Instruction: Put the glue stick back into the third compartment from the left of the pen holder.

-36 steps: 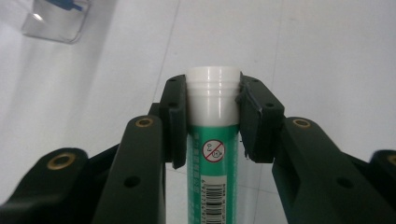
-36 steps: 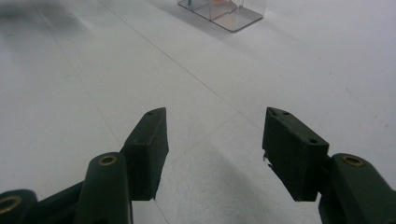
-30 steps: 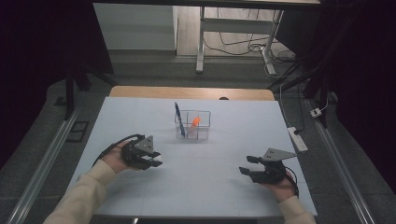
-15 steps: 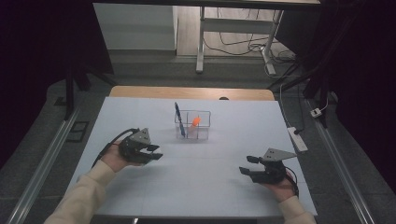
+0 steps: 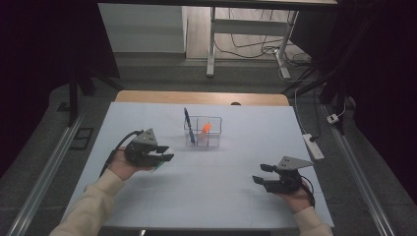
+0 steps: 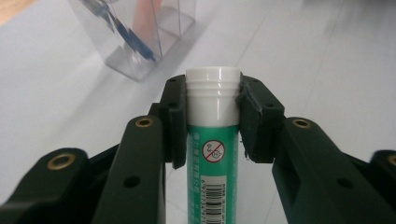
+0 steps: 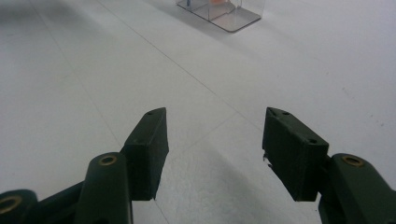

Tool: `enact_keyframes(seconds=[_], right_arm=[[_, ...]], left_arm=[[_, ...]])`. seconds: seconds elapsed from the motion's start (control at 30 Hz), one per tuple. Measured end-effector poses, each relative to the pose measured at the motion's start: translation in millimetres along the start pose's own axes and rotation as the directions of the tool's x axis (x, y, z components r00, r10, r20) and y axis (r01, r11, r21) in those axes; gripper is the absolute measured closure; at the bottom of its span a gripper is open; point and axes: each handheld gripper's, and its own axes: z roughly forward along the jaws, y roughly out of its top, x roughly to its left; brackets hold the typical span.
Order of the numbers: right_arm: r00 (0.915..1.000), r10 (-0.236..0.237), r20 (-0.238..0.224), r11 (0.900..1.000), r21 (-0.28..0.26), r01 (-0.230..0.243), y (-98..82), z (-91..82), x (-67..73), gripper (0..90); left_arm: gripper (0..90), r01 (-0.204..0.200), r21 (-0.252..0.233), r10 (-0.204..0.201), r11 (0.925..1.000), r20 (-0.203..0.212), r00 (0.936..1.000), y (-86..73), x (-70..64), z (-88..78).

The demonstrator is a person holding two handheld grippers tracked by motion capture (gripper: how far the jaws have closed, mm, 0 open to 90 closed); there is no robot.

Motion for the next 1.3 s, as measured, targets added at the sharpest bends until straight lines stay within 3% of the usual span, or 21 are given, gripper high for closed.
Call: enact_keyframes(seconds=[0.23,0.57,1.3], right_arm=[[0.9999,0.002,0.011,1.0,0.0,-0.002,-0.2,-3.1,-0.5,40.1],[0.9999,0.006,0.015,1.0,-0.012,-0.006,-1.3,-5.6,-0.8,40.3],[0.9999,0.008,0.014,1.0,-0.004,-0.008,-3.4,-4.5,-2.7,40.3]], left_arm=[[64.8,0.035,-0.058,-0.036,0.9977,-0.032,0.9988,9.5,0.0,-2.8],[64.8,0.041,-0.135,-0.047,0.99,-0.04,0.9981,25.3,-0.1,-5.8],[64.7,0.049,-0.207,-0.06,0.9771,-0.046,0.9971,55.4,4.1,-1.6]])
